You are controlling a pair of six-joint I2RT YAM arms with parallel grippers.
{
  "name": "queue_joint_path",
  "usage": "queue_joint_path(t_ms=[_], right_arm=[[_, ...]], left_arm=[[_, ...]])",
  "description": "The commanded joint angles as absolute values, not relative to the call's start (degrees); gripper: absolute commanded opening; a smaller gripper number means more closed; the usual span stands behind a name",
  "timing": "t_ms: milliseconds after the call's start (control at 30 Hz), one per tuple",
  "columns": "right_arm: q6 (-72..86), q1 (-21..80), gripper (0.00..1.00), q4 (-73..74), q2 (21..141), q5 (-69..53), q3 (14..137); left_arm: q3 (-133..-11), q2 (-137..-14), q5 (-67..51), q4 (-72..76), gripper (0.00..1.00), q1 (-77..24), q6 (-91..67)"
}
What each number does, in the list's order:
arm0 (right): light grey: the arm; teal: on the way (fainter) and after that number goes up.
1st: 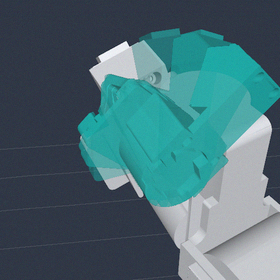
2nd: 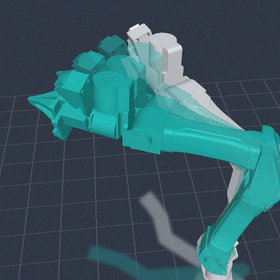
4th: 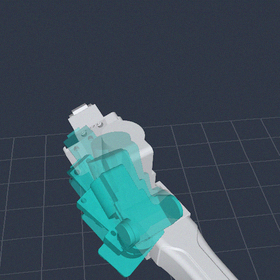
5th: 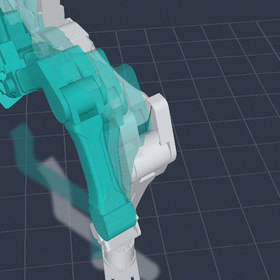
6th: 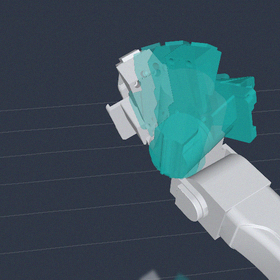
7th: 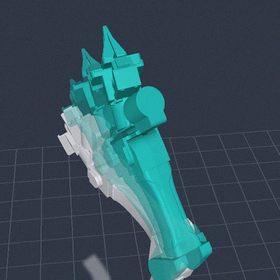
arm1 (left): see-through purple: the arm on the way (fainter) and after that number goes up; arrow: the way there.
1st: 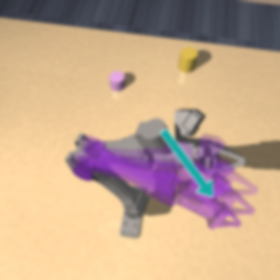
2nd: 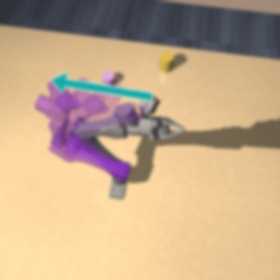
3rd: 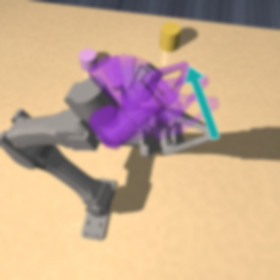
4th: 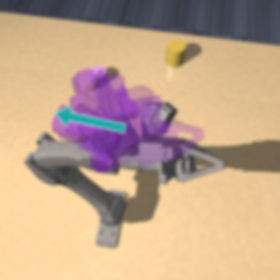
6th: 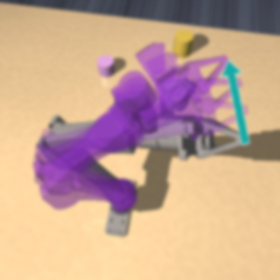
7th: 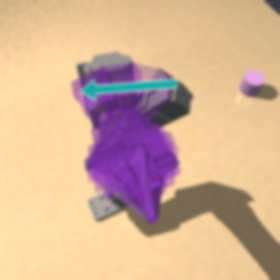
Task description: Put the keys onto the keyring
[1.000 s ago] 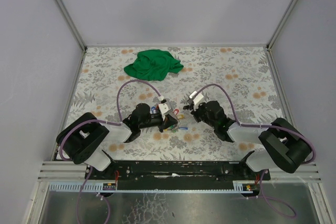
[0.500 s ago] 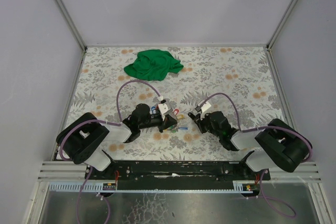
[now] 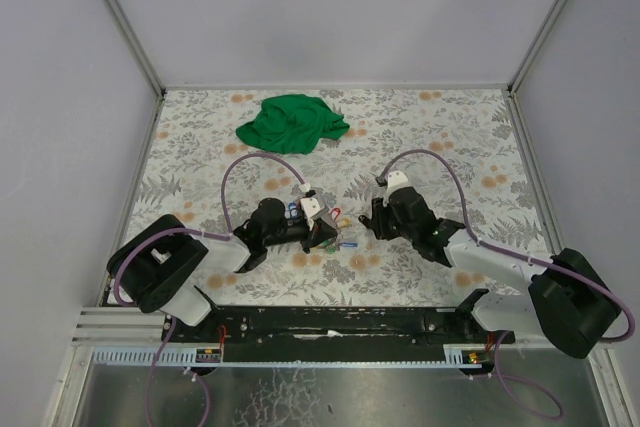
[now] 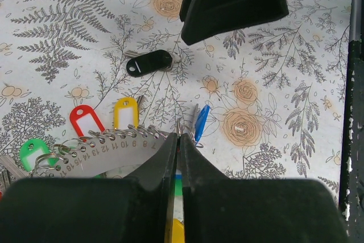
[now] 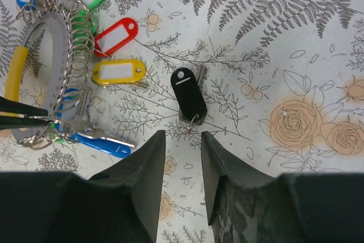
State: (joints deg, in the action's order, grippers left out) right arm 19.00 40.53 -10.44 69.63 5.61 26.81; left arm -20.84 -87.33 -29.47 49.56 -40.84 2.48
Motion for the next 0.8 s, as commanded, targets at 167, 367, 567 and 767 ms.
queue_joint_path(t_ms=[167,367,567,767], right_arm=[[26.32,40.96,0.38,16.53,78.79,6.21,45.51],[25.99,40.94,0.35,19.87,85.54,4.8,50.91],[26.21,40.96,0.31,19.47,89.68,6.68,51.72],[25.58,40.94,0.29,19.14,91.94,7.62,52.78]], left_arm=[[-20.55,-86.05,-28.87,53.31,0.0,-41.13,2.28],[-20.64,-86.05,-29.0,53.11,0.0,-41.19,2.12],[-20.74,-86.17,-29.16,52.83,0.0,-41.19,2.26],[-20.9,-86.13,-29.25,52.61,0.0,-41.15,2.28]])
